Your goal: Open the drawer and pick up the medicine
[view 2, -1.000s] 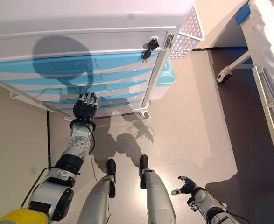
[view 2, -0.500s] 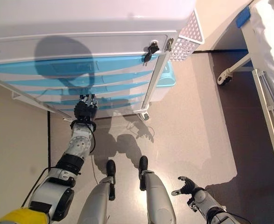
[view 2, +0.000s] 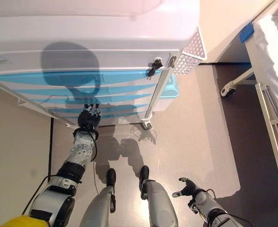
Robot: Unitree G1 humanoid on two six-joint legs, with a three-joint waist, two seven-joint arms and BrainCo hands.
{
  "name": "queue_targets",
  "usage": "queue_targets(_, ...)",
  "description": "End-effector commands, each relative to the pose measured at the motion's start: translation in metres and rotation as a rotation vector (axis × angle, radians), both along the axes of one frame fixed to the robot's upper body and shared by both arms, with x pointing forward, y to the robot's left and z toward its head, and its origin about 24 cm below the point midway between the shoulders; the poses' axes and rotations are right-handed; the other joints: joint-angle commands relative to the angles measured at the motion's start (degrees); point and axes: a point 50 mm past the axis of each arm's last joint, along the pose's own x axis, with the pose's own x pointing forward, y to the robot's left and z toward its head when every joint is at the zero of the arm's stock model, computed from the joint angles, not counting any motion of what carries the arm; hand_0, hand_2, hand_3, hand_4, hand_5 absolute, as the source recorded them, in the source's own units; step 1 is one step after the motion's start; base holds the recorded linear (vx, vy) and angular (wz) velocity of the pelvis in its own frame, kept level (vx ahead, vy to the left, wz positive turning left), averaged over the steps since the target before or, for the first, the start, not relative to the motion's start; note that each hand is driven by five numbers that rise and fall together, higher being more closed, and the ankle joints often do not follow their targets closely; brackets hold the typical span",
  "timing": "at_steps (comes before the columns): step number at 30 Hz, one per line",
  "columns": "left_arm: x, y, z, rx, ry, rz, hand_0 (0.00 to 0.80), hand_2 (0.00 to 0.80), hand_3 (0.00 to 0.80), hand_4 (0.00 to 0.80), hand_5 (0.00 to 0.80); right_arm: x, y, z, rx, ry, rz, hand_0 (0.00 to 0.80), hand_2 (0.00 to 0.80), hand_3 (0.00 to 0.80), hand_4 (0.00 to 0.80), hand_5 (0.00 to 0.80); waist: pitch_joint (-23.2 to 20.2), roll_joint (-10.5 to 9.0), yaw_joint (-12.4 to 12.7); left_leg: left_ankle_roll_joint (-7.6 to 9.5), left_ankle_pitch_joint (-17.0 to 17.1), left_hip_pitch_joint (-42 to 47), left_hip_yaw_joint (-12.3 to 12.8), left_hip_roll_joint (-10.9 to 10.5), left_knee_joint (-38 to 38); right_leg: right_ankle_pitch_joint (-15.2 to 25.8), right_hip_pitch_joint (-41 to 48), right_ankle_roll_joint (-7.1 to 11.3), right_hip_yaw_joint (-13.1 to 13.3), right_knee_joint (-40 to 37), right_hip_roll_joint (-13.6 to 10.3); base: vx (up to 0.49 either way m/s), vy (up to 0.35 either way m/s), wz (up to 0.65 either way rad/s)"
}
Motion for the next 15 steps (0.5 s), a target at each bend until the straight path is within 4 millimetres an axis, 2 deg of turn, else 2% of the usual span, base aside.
queue_targets(1,-0.003,-0.008,0.139,0.197,-0.757,-0.038,0.8,0.8,0.8,0.8,0.8,-0.042,-0.014,-0.018,-0.069,0.143,-0.024,0.0,0.0,0.0,0.0,0.0,-9.46,3.18,3.21,3.1,0.16,-2.32,-1.31,-3.91,0.98,1.57,0.51,3.27,0.22,3.41,-0.12,0.05,-0.02,0.03)
queue_targets(8,-0.011,-0.002,0.106,0.168,-0.669,-0.036,0.8,0.8,0.8,0.8,0.8,-0.046,-0.01,-0.021,-0.059,0.166,-0.017,0.0,0.0,0.0,0.0,0.0,-11.43,3.49,3.99,2.8,-0.16,1.13,-2.05,-3.49,-0.12,1.0,4.75,3.56,-1.22,1.4,-0.14,0.04,-0.015,0.08)
queue_targets(15,-0.017,0.0,0.093,0.163,-0.638,-0.04,0.8,0.8,0.8,0.8,0.8,-0.053,-0.012,-0.023,-0.068,0.191,-0.028,0.0,0.0,0.0,0.0,0.0,-13.38,3.86,4.42,2.75,-0.05,3.51,-2.63,-3.27,-1.59,1.33,7.74,3.93,-2.2,-1.27,-0.06,0.058,-0.01,0.06)
